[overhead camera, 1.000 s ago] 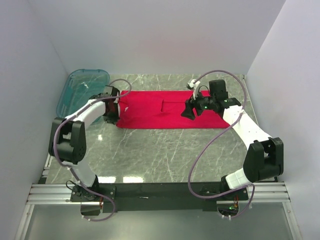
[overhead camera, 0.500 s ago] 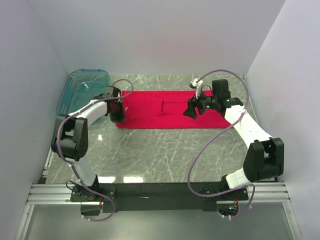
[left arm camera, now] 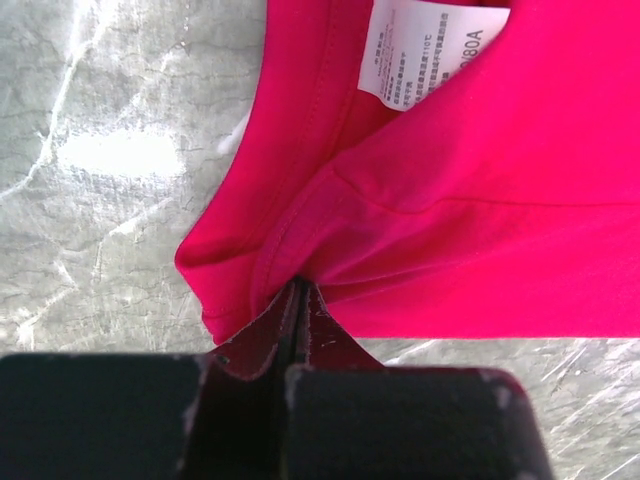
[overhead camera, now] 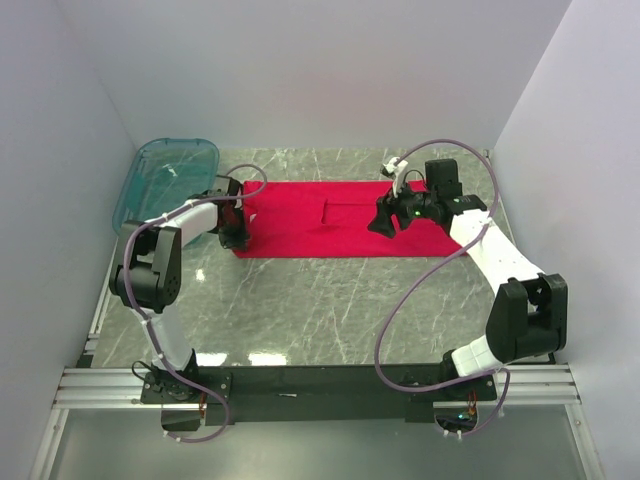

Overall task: Fold and stack the t-shirts
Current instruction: Fold the tshirt

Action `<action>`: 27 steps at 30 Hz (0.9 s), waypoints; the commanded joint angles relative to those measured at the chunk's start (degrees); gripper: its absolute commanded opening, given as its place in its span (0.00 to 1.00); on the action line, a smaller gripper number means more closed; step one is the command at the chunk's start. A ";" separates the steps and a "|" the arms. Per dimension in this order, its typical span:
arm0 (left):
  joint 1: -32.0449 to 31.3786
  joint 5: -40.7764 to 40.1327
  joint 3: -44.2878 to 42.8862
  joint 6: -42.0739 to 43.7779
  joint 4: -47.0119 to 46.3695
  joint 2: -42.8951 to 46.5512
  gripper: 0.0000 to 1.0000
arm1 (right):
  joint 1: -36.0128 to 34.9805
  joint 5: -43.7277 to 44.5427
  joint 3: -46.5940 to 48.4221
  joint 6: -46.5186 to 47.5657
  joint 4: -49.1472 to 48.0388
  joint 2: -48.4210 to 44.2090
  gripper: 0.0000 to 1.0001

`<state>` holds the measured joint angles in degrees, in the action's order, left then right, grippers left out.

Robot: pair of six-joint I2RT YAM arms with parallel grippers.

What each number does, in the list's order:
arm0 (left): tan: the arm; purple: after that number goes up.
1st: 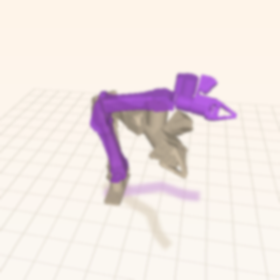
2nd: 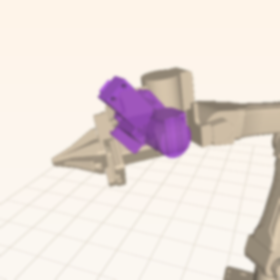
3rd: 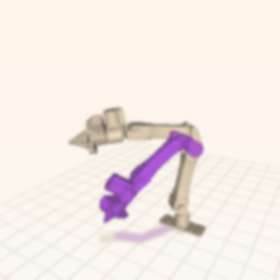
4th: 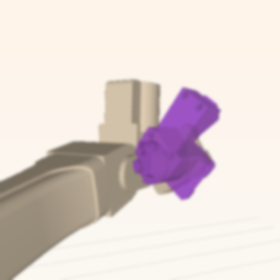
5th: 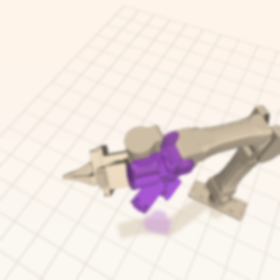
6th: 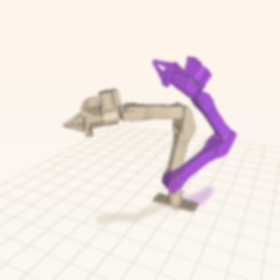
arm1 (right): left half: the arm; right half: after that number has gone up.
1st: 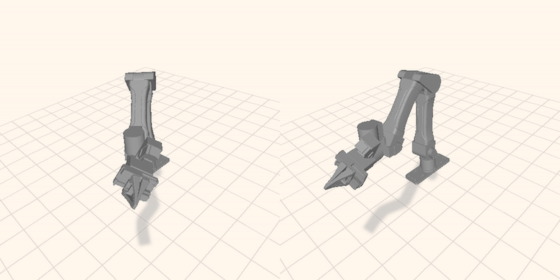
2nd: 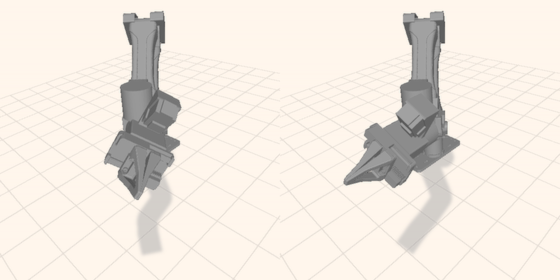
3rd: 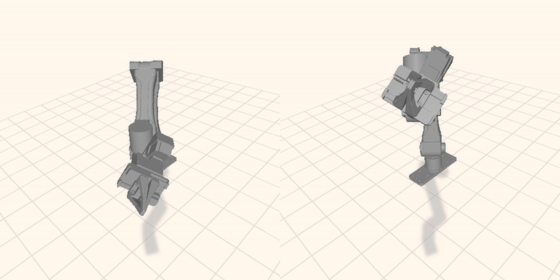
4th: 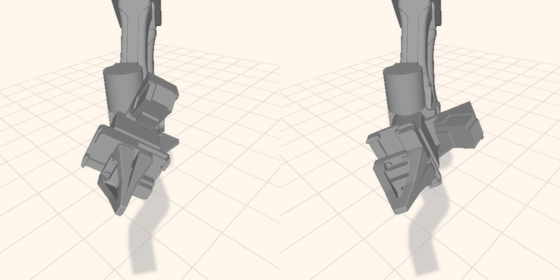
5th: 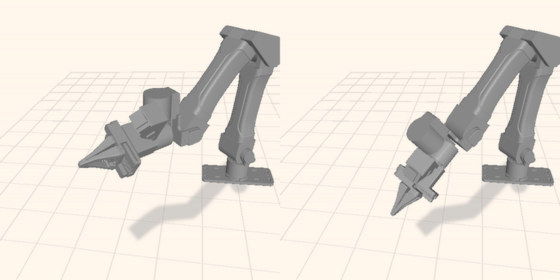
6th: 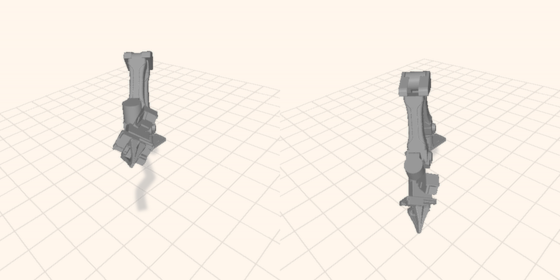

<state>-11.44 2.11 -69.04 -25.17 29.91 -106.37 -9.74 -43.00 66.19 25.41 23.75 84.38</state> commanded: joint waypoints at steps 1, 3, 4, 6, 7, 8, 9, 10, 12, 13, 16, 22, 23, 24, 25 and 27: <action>0.81 -2.02 0.31 0.47 -0.38 -0.24 0.02 | 0.77 0.02 0.25 1.13 0.77 0.61 0.73; 0.81 -4.04 -0.57 0.30 -0.03 1.15 0.12 | 0.68 1.25 0.25 2.10 1.12 0.70 0.73; 0.81 -3.87 -0.75 0.21 -0.12 2.12 0.16 | 0.60 1.95 0.34 4.62 2.60 0.79 0.73; 0.81 -2.55 -1.01 0.29 -0.47 6.49 0.29 | 0.25 1.17 1.30 11.03 7.16 1.40 0.73; 0.81 -1.68 -1.01 0.30 -1.51 8.52 0.33 | -0.19 0.73 1.48 18.90 9.71 1.75 0.73; 0.81 -0.97 -0.32 0.47 -2.13 10.72 0.37 | -0.89 1.51 0.00 22.63 13.13 2.02 0.73; 0.81 0.51 0.12 0.47 -2.57 15.35 0.43 | -2.29 2.74 -1.32 26.32 14.04 1.84 0.73; 0.81 0.96 0.65 0.82 -3.27 17.84 0.45 | -5.52 8.06 -3.07 31.49 13.09 1.67 0.73; 0.81 0.80 3.11 1.52 -5.38 25.89 0.52 | -10.45 14.84 -9.22 33.38 9.41 0.44 0.75; 0.81 -0.34 4.34 1.61 -6.00 28.64 0.55 | -15.00 17.58 -10.89 33.91 5.82 0.26 0.75; 0.98 -6.49 11.26 1.53 -7.32 39.54 0.69 | -20.91 27.07 -13.55 29.10 -1.74 2.71 0.75; 1.69 -11.86 22.34 1.70 -6.36 58.71 0.80 | -23.75 39.75 -13.20 24.34 -9.15 7.37 0.76; 1.69 -11.78 23.50 1.53 -6.27 62.21 0.81 | -24.10 40.01 -13.46 24.34 -9.42 7.38 0.76; 1.60 -11.78 24.64 1.00 -5.92 63.55 0.81 | -24.19 40.45 -13.72 24.34 -9.68 7.21 0.76; 1.69 -11.60 26.22 0.56 -5.66 64.61 0.82 | -24.19 40.63 -13.90 24.34 -10.29 7.03 0.76; 1.69 -10.20 27.20 -0.66 -5.22 66.46 0.82 | -24.28 42.03 -14.25 24.69 -10.74 7.20 0.76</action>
<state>-9.93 -7.68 -43.57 -24.69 23.94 -41.17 -33.52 -6.11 52.03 50.63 17.63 91.90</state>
